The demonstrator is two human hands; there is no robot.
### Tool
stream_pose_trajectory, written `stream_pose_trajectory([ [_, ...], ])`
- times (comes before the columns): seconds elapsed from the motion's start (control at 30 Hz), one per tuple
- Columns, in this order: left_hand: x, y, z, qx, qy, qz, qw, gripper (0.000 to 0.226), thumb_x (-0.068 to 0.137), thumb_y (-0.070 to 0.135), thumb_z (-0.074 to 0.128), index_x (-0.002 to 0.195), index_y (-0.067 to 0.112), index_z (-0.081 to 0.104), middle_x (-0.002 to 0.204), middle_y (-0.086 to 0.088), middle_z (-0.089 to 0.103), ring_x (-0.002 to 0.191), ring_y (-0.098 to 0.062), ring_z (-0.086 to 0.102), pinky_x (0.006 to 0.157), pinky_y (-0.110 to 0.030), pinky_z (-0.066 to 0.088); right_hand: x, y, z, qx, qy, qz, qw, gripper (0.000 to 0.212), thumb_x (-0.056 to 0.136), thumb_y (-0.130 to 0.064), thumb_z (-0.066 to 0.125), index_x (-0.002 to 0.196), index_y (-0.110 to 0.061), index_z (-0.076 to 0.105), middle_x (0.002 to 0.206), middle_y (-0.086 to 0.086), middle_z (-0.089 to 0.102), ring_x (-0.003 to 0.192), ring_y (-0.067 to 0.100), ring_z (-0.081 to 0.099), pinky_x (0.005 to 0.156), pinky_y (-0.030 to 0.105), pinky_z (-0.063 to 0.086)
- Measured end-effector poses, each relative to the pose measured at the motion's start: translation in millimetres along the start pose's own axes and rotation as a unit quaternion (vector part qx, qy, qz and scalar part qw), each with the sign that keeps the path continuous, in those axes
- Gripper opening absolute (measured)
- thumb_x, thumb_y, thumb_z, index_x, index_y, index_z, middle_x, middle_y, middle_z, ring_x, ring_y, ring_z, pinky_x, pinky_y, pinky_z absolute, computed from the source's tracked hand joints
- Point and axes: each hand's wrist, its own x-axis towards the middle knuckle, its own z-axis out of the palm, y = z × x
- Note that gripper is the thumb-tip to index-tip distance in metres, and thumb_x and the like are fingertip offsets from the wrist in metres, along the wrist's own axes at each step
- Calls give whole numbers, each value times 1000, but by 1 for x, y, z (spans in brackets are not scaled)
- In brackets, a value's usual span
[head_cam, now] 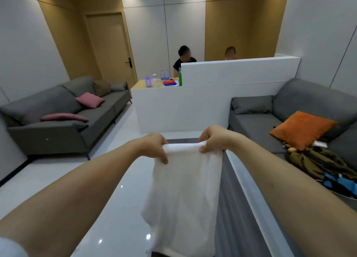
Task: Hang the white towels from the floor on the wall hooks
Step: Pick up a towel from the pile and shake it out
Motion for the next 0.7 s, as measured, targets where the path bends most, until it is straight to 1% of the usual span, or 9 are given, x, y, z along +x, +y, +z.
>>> stream_pose_trajectory([
  [0.1, 21, -28, 2, 9, -15, -17, 1000, 22, 63, 38, 79, 60, 26, 60, 71, 9, 59, 69, -10, 55, 53, -25, 38, 23, 3, 4, -97, -3, 40, 994, 20, 82, -17, 70, 101, -13, 73, 90, 5, 69, 79, 21, 67, 63, 31, 57],
  [0.17, 42, -51, 5, 16, -12, -25, 999, 26, 64, 37, 76, 57, 21, 57, 65, 6, 53, 64, -14, 51, 53, -25, 36, 42, 7, 10, -156, -8, 72, 985, 23, 82, -16, 68, 103, -8, 73, 96, 10, 69, 83, 24, 66, 72, 35, 59],
  [0.2, 54, -63, 8, 14, -6, -29, 999, 26, 65, 36, 76, 59, 19, 57, 65, 4, 52, 63, -15, 50, 53, -25, 37, 53, 11, 16, -158, -19, 86, 984, 22, 81, -15, 69, 102, -7, 72, 100, 11, 69, 88, 26, 68, 75, 38, 60],
  [0.27, 112, -106, 12, 1, -18, -26, 1000, 23, 67, 34, 75, 65, 18, 59, 69, 3, 55, 63, -13, 51, 53, -24, 38, 111, 17, 36, -148, -34, 117, 981, 22, 80, -15, 71, 100, -8, 72, 101, 12, 69, 92, 29, 69, 75, 40, 61],
  [0.4, 140, -119, 25, 13, -16, 5, 1000, 20, 71, 32, 75, 76, 26, 56, 82, 6, 56, 77, -12, 52, 56, -25, 38, 138, 30, 49, -162, -16, 145, 976, 21, 77, -20, 72, 96, -12, 68, 97, 9, 69, 85, 24, 66, 71, 33, 55],
  [0.47, 179, -143, 23, 13, 4, 13, 1000, 22, 73, 34, 75, 83, 25, 57, 87, 6, 56, 83, -15, 52, 61, -26, 38, 180, 28, 53, -160, 16, 160, 974, 20, 77, -23, 71, 94, -13, 65, 93, 7, 66, 81, 23, 64, 65, 30, 49],
  [0.57, 234, -174, -1, -18, 40, 4, 999, 25, 75, 40, 75, 76, 30, 52, 85, 7, 56, 82, -16, 52, 60, -27, 36, 240, 16, 41, -149, 97, 188, 966, 20, 84, -32, 67, 91, -14, 62, 94, 6, 63, 83, 25, 62, 65, 30, 45],
  [0.63, 262, -186, -32, -36, 79, 2, 996, 30, 76, 49, 72, 72, 28, 50, 82, 7, 55, 80, -18, 53, 58, -29, 36, 269, 3, 18, -146, 166, 186, 957, 22, 86, -36, 66, 83, -15, 61, 90, 7, 63, 83, 29, 62, 66, 32, 46],
  [0.7, 284, -188, -72, -43, 128, -2, 991, 33, 79, 53, 67, 71, 26, 50, 80, 5, 55, 79, -20, 54, 55, -30, 34, 290, -13, -16, -118, 232, 174, 950, 20, 86, -34, 67, 81, -14, 66, 86, 9, 66, 81, 32, 63, 67, 36, 51],
])
